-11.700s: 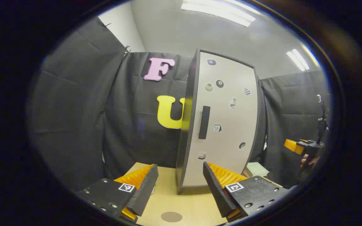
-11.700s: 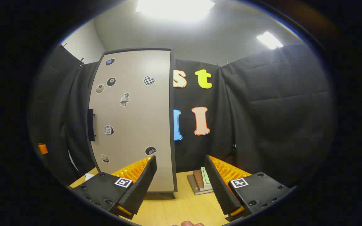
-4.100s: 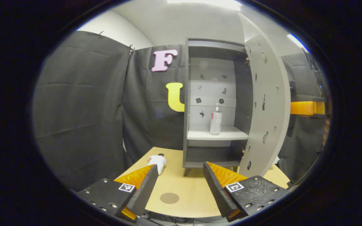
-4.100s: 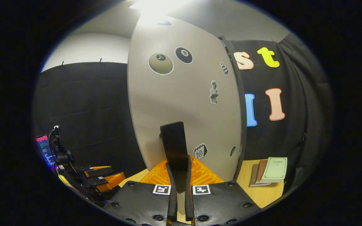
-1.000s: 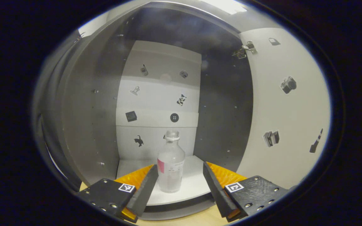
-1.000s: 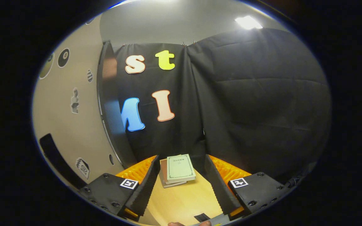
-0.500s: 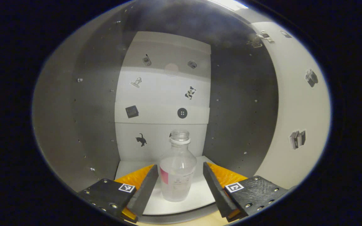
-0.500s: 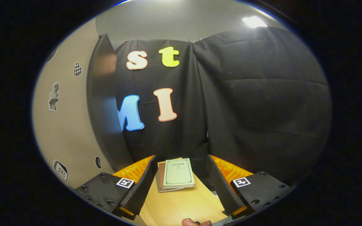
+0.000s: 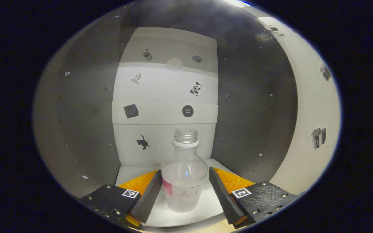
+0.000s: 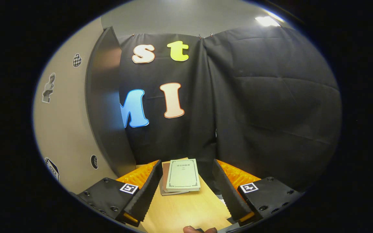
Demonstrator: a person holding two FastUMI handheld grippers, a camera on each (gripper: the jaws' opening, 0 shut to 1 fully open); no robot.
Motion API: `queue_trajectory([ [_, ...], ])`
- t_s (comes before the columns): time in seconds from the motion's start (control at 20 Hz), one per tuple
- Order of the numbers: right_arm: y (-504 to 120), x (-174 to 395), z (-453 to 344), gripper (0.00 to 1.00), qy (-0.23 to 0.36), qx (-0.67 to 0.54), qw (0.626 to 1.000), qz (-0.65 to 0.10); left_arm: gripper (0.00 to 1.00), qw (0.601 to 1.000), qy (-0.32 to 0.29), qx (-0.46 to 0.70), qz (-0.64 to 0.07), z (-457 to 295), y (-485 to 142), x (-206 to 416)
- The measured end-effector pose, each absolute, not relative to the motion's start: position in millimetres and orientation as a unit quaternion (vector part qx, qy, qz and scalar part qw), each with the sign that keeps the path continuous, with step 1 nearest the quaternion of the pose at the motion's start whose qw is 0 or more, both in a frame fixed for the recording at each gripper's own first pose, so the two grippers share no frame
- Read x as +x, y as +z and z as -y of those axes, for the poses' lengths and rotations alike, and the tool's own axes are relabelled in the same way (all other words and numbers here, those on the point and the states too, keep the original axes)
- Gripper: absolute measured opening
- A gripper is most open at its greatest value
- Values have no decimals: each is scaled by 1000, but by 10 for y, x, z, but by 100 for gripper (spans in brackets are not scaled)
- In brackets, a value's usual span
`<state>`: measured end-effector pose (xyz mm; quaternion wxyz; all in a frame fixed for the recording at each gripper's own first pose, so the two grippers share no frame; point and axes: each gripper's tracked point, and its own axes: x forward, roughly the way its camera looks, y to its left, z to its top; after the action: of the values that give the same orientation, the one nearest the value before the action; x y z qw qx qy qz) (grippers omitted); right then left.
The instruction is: Open the cabinet door with the right hand, grasp the bottle in the cabinet with the left hand and place it on the coaster, then close the cabinet door with the right hand.
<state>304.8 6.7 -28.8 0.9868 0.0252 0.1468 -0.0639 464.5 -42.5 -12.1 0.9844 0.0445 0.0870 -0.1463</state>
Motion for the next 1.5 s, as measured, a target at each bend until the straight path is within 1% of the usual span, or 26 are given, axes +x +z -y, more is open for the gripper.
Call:
queue_trajectory([
  [0.05, -296, 3056, -68, 98, -64, 26, 987, -148, 88, 985, -144, 46, -83, 416, -133, 4686],
  [0.1, -297, 3065, -72, 98, -63, 28, 986, -149, 74, 984, -147, 47, -85, 422, -118, 4667],
  [0.25, -317, 3070, -55, 98, -63, 29, 986, -152, 76, 984, -150, 49, -86, 442, -115, 4644],
  [0.3, -320, 3073, -56, 92, -63, 29, 986, -153, 75, 983, -154, 48, -85, 446, -115, 4640],
  [0.35, -324, 3088, -58, 92, -63, 29, 986, -153, 74, 983, -156, 48, -86, 456, -125, 4633],
  [0.4, -322, 3093, -60, 98, -62, 29, 986, -152, 73, 984, -153, 48, -84, 449, -121, 4634],
  [0.45, -315, 3105, -55, 93, -61, 29, 986, -152, 70, 984, -150, 50, -84, 447, -121, 4624],
  [0.5, -308, 3107, -57, 98, -59, 30, 986, -151, 71, 984, -151, 51, -84, 458, -110, 4604],
  [0.55, -309, 3104, -58, 92, -57, 30, 986, -151, 71, 984, -152, 52, -83, 461, -117, 4595],
  [0.6, -306, 3100, -53, 93, -56, 31, 987, -151, 69, 983, -151, 53, -84, 465, -113, 4579],
  [0.65, -308, 3101, -48, 98, -54, 32, 986, -151, 69, 984, -152, 53, -79, 474, -75, 4532],
  [0.8, -307, 3120, -60, 98, -43, 34, 987, -152, 70, 986, -150, 52, -55, 487, 110, 4388],
  [0.85, -325, 3128, -62, 93, -38, 34, 987, -154, 70, 986, -149, 50, -51, 481, 143, 4335],
  [0.9, -327, 3147, -62, 98, -34, 32, 987, -154, 69, 987, -147, 46, -49, 474, 175, 4276],
  [0.95, -335, 3165, -62, 98, -30, 30, 987, -154, 68, 987, -145, 42, -48, 462, 194, 4214],
  [1.0, -336, 3195, -77, 98, -23, 31, 987, -153, 69, 988, -139, 42, -45, 427, 220, 4140],
  [1.1, -383, 3247, -139, 98, -4, 38, 987, -154, 67, 991, -118, 45, -39, 317, 256, 3981],
  [1.15, -397, 3292, -180, 98, 7, 40, 987, -156, 69, 993, -107, 43, -36, 268, 265, 3895],
  [1.25, -420, 3356, -211, 98, 27, 28, 987, -156, 67, 996, -79, 41, -26, 119, 300, 3716],
  [1.3, -423, 3381, -185, 98, 31, 15, 987, -154, 69, 997, -64, 44, -20, 32, 315, 3621],
  [1.4, -430, 3410, -135, 98, 34, 5, 988, -150, 69, 998, -38, 45, -8, -148, 351, 3422],
  [1.45, -431, 3402, -141, 93, 37, 9, 988, -150, 67, 999, -27, 46, -1, -235, 364, 3310],
  [1.5, -417, 3401, -145, 93, 37, 14, 989, -146, 67, 999, -17, 48, 4, -329, 377, 3206],
])
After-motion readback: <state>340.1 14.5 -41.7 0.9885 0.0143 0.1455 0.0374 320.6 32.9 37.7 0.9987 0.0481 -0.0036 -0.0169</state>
